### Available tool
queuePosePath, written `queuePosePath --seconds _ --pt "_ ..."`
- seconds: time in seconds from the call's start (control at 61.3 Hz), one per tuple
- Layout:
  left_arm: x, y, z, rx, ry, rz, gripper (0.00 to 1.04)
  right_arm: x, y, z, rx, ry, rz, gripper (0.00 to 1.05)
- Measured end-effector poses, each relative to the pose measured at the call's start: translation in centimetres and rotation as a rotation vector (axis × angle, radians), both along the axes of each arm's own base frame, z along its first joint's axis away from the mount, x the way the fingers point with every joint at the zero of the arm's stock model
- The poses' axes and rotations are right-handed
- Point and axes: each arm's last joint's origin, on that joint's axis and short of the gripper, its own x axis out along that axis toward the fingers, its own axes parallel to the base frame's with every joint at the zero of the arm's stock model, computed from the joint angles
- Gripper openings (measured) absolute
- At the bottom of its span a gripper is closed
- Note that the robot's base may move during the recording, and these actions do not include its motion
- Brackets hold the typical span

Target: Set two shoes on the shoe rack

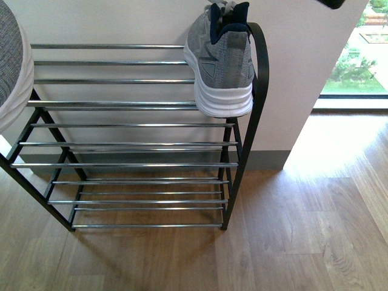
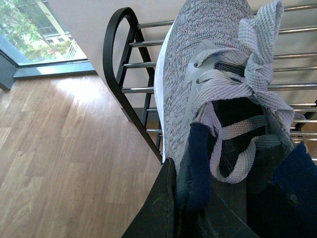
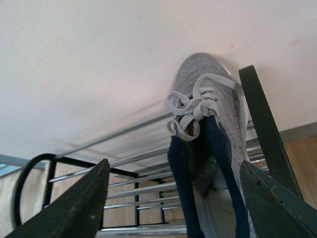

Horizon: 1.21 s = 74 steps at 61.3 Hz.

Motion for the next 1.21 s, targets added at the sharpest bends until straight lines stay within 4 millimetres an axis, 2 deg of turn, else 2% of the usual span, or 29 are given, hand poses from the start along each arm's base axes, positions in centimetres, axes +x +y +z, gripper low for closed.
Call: queuePosePath --seconds 0.049,0.261,0.277,0.343,0.538,0.669,0.881,0.979,1.061,1.207 --pt "0.0 0.0 0.0 0.000 0.000 0.000 0.02 -1.6 -0.5 0.6 -0.013 -0.043 0.017 0.97" --pt "0.0 0.0 0.0 0.000 0.000 0.000 0.02 -7.3 -2.4 1.7 -0.064 -0.175 0.104 0.95" --pt "0.0 0.0 0.0 0.000 0.000 0.000 0.02 -8.3 -2.8 1.7 -0.076 -0.190 0.108 0.95" --pt "0.0 0.0 0.0 0.000 0.000 0.000 0.02 -10.1 -3.6 1.4 -0.100 -0.221 0.111 0.95" --pt "0.0 0.0 0.0 0.000 0.000 0.000 0.02 -14.5 -6.6 -0.4 -0.156 -0.290 0.055 0.95" --pt "0.0 0.0 0.0 0.000 0.000 0.000 0.02 -16.1 -8.6 -1.5 -0.161 -0.311 -0.008 0.95" --pt "0.0 0.0 0.0 0.000 0.000 0.000 0.02 -16.3 -9.2 -2.0 -0.167 -0.304 -0.030 0.95" --pt "0.0 0.0 0.0 0.000 0.000 0.000 0.02 -16.7 -9.5 -2.2 -0.313 -0.357 -0.100 0.83" --pt "0.0 0.0 0.0 0.000 0.000 0.000 0.02 -17.6 -9.9 -3.2 -0.473 -0.366 -0.094 0.69" --pt "0.0 0.0 0.0 0.000 0.000 0.000 0.02 -18.7 -10.5 -4.7 -0.571 -0.359 -0.076 0.46"
